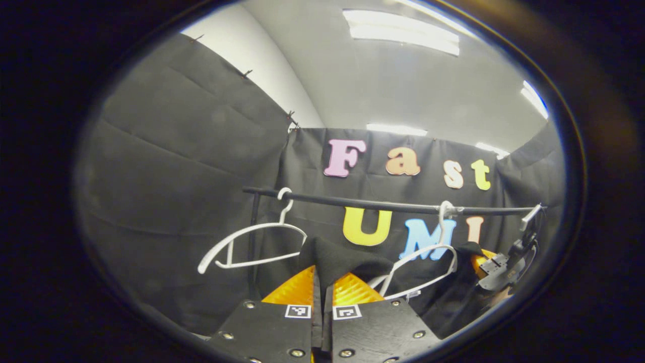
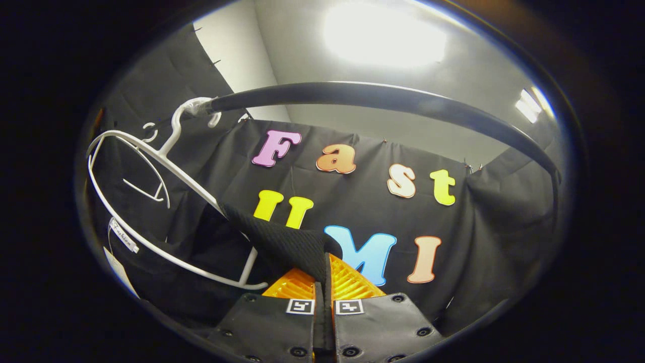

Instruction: Grasp the clothes on the hanger with both hands and then place them into the laundry hamper below.

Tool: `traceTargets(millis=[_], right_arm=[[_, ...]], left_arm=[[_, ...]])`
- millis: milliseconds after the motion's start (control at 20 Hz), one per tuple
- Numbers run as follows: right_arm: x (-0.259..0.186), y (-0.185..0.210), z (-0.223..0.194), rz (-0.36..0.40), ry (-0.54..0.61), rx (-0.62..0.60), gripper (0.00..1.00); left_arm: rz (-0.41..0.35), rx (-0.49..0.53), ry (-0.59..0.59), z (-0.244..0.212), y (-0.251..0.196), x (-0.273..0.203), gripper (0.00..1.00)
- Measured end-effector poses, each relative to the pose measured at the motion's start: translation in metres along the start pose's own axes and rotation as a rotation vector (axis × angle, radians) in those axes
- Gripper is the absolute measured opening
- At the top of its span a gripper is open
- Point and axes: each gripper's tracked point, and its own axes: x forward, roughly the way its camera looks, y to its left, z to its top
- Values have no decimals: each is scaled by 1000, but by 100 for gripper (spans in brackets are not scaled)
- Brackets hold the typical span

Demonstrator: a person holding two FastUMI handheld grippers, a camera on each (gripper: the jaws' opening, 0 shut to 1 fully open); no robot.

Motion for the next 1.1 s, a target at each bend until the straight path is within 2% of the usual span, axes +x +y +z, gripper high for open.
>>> traceTargets(millis=[50, 150, 300, 500, 800, 950, 1100], right_arm=[[8, -4, -5, -11, 6, -2, 1], [18, -9, -18, -31, 25, -5, 1], [29, -11, -35, -41, 50, -15, 1], [33, -9, -57, -34, 91, -14, 1], [27, -7, -96, -7, 145, -11, 0], [18, -2, -123, 20, 195, 11, 1], [3, 3, -141, 63, 223, 31, 1]], left_arm=[[-1, -1, 9, -4, 3, 1, 0], [-8, -3, 17, -14, 5, 8, 1], [-2, -86, 44, -34, 6, 26, 0], [26, -149, 68, -64, 25, 30, 1], [53, -102, 113, -97, 25, 27, 0], [91, -103, 150, -120, 23, 18, 0], [138, -61, 190, -148, 18, 3, 0]])
